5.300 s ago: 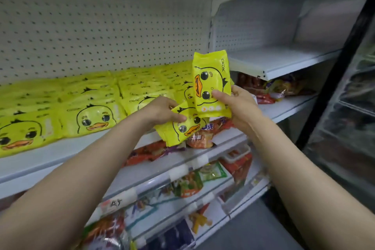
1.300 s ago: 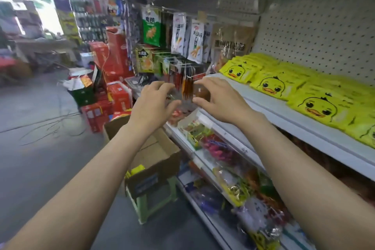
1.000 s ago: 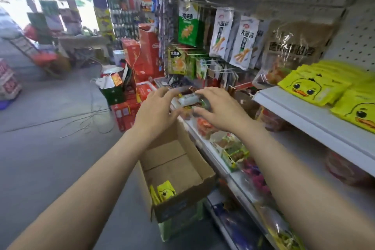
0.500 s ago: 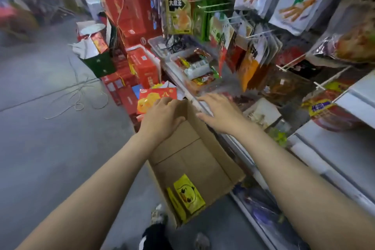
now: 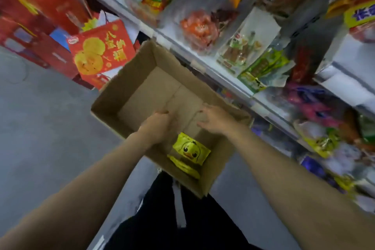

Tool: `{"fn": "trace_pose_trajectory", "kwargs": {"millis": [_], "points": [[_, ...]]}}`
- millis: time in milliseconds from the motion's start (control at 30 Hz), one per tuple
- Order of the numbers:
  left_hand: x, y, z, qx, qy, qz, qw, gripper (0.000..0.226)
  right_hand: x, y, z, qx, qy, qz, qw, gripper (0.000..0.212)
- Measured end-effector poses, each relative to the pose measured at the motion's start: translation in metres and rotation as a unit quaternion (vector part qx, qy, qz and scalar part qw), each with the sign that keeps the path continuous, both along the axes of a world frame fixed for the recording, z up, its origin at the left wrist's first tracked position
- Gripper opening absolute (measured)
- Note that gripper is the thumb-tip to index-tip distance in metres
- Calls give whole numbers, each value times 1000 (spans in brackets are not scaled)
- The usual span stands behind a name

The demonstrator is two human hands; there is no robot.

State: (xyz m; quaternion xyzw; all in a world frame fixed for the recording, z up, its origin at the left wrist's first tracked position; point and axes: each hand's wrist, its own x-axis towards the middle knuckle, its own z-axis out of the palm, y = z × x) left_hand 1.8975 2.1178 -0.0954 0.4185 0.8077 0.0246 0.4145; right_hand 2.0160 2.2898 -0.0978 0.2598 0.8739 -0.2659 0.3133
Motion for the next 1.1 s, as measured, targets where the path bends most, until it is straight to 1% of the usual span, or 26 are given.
{"fn": "trace_pose_trajectory", "kwargs": {"millis": [100, 133, 200, 333, 433, 500, 600, 700, 767, 800, 867, 967, 1033, 1100], "points": [[10, -4, -44, -61, -80, -50, 994, 54, 15, -3, -53, -23, -60, -41, 997, 52], [13, -6, -49, -66, -99, -46, 992, 54, 19, -3, -61, -31, -75, -50, 995, 53], [18, -8, -82, -104, -139, -58, 983, 53, 24, -4, -96, -57, -109, -76, 989, 54], [33, -7, -147, -158, -232, -107, 954, 53, 35, -10, -159, -86, -161, -99, 978, 59], [46, -7, -179, -183, -248, -132, 942, 47, 45, -21, -194, -90, -188, -95, 973, 61], [53, -7, -193, -187, -256, -152, 936, 43, 47, -26, -206, -88, -186, -94, 974, 59], [60, -8, -205, -157, -253, -166, 940, 36, 49, -31, -219, -76, -178, -93, 977, 48], [60, -7, -206, -121, -244, -171, 947, 18, 49, -33, -226, -82, -179, -91, 976, 34], [56, -4, -203, -98, -230, -173, 953, 11, 49, -31, -223, -99, -167, -112, 975, 36], [53, -1, -197, -90, -222, -171, 956, 13, 49, -29, -219, -109, -158, -132, 972, 36], [44, 1, -187, -86, -218, -143, 962, 16, 50, -20, -207, -120, -127, -180, 968, 29], [20, 4, -164, -77, -239, -52, 967, 22, 45, -1, -177, -120, -53, -240, 962, 25], [6, 6, -140, -61, -283, 28, 957, 25, 38, 11, -150, -103, 5, -275, 956, 29], [-5, 9, -112, -39, -317, 101, 942, 21, 30, 24, -120, -77, 60, -306, 947, 32]]}}
